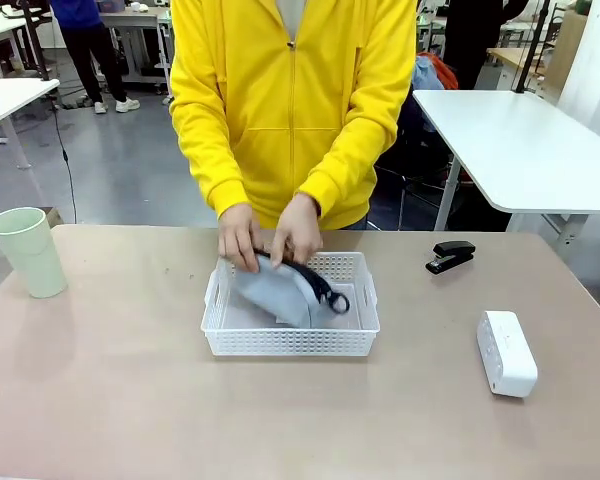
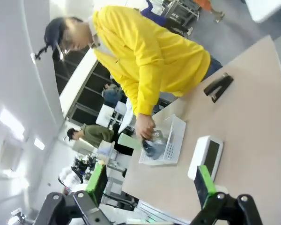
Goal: Efficiently arrange items inside the basket to fit them all.
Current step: Pick up the Digital clock and place it inside the Organizing basket.
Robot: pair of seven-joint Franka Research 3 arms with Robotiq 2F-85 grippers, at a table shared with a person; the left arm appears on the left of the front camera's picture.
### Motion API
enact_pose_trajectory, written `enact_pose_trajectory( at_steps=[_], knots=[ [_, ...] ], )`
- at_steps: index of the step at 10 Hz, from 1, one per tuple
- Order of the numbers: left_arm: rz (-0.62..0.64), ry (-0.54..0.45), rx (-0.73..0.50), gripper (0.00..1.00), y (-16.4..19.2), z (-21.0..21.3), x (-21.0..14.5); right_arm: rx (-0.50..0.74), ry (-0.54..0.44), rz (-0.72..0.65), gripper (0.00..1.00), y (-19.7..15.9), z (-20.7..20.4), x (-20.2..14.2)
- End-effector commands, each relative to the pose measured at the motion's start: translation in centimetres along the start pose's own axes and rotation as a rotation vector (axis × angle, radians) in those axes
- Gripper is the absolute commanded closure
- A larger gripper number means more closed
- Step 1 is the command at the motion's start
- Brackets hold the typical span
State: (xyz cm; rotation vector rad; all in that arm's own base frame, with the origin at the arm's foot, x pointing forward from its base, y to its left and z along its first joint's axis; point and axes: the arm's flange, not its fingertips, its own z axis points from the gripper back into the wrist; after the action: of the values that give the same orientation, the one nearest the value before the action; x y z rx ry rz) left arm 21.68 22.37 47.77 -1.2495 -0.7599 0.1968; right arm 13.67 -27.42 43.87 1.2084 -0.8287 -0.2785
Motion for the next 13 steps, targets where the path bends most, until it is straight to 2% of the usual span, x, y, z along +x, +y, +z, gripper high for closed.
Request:
enact_pose_trajectory(
  at_steps=[1,3,4,5,13],
  knots=[
    [0.011,-0.023,-0.054,0.0,0.8,-5.9,-7.0,0.035,0.01,-0.032,0.0,-2.9,-4.7,-3.3],
    [0.067,-0.061,-0.08,0.0,0.9,-7.4,-7.0,0.0,-0.024,-0.055,0.0,-3.3,-4.8,-3.3],
    [0.069,-0.102,0.006,0.0,0.4,-8.5,-7.0,-0.095,-0.056,-0.033,0.0,-3.2,-4.8,-3.4],
    [0.075,-0.041,-0.072,0.0,1.7,-1.9,0.7,0.004,-0.001,-0.074,0.0,-4.5,-1.0,-0.4],
    [0.075,-0.041,-0.072,0.0,1.7,-1.9,0.7,0.004,-0.001,-0.074,0.0,-4.5,-1.0,-0.4]
  ],
)
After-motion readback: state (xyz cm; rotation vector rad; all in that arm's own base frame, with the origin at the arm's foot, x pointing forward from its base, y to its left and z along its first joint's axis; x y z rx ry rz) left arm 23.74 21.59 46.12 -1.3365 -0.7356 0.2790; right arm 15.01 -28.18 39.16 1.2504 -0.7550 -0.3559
